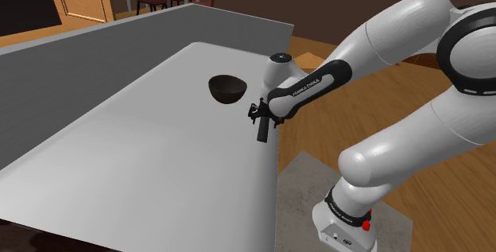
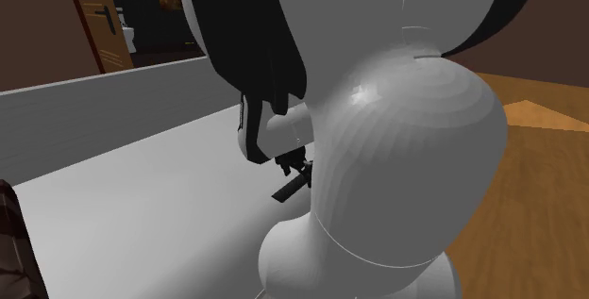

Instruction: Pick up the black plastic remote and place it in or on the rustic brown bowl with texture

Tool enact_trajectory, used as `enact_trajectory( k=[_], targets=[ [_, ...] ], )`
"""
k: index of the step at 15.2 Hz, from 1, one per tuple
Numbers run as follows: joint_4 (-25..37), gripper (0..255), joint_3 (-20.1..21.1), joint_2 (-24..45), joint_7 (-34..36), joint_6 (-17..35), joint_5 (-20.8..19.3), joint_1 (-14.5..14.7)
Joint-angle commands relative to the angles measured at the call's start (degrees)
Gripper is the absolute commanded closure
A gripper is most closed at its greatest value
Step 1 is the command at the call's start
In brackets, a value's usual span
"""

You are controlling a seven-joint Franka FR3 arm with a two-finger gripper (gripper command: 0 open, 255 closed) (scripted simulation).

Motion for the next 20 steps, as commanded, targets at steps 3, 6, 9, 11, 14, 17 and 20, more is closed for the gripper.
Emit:
enact_trajectory(
  k=[3, 6, 9, 11, 14, 17, 20],
  targets=[
    [0.0, 255, 0.0, 0.0, 0.0, 0.0, 0.0, 0.0],
    [0.29, 255, -0.07, 0.06, -0.13, -0.21, -0.02, -0.05],
    [0.12, 255, 0.09, 0.17, 0.14, 0.05, -0.13, -0.07],
    [0.03, 255, -0.16, -0.07, -0.22, -0.05, 0.03, -0.04],
    [0.44, 255, -0.63, -1.57, -1.19, -1.89, 1.27, 0.77],
    [1.23, 255, -1.5, -3.8, -2.71, -4.76, 2.8, 1.75],
    [2.16, 255, -2.28, -5.83, -3.97, -7.61, 3.96, 2.52]
  ],
)
